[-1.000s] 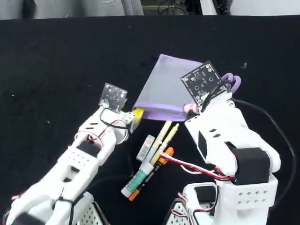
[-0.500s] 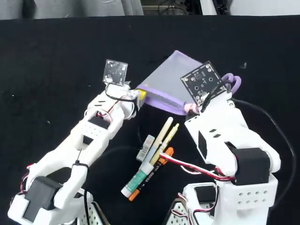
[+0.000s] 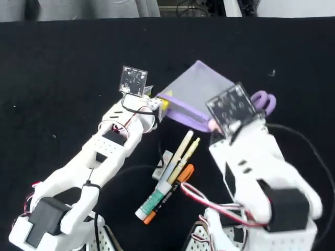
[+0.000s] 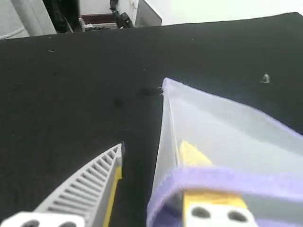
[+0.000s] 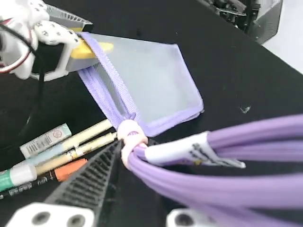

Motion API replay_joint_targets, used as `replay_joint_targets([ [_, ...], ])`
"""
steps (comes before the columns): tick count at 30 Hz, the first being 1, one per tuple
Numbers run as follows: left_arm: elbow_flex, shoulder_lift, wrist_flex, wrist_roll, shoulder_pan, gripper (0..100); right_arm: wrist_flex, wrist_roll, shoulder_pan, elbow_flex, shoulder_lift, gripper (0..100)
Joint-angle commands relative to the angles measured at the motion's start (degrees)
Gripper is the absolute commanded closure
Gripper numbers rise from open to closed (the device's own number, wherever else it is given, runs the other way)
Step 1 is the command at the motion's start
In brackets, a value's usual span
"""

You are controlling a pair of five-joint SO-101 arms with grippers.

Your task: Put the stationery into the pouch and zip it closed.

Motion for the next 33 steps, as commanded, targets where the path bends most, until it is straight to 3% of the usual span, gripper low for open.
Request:
replay_joint_targets([
  [1, 1.2, -0.3, -1.0, 0.4, 2.2, 80, 2.4, 1.0, -0.6, -5.1, -3.0, 98.8],
  [5, 1.6, -0.4, -1.0, -3.3, 2.9, 80, 2.7, 1.0, -0.6, -5.2, -3.6, 98.8],
  [12, 1.7, -0.4, 2.5, -3.7, 2.9, 80, 2.8, 1.0, -0.6, -4.9, -3.9, 98.8],
  [19, 1.5, -1.0, 5.6, -1.7, 3.7, 73, 2.8, 1.0, -0.6, -4.9, -3.9, 98.8],
  [26, 0.6, -1.0, 5.5, 2.4, 4.0, 73, 2.6, 1.0, -0.6, -4.9, -3.9, 98.8],
  [29, 0.5, -1.0, 5.5, 2.4, 4.0, 79, 2.5, 1.0, -0.6, -4.9, -3.9, 98.8],
  [33, 0.5, -1.1, 5.5, 2.4, 4.0, 97, 2.5, 0.6, -0.6, -4.9, -3.9, 98.8],
])
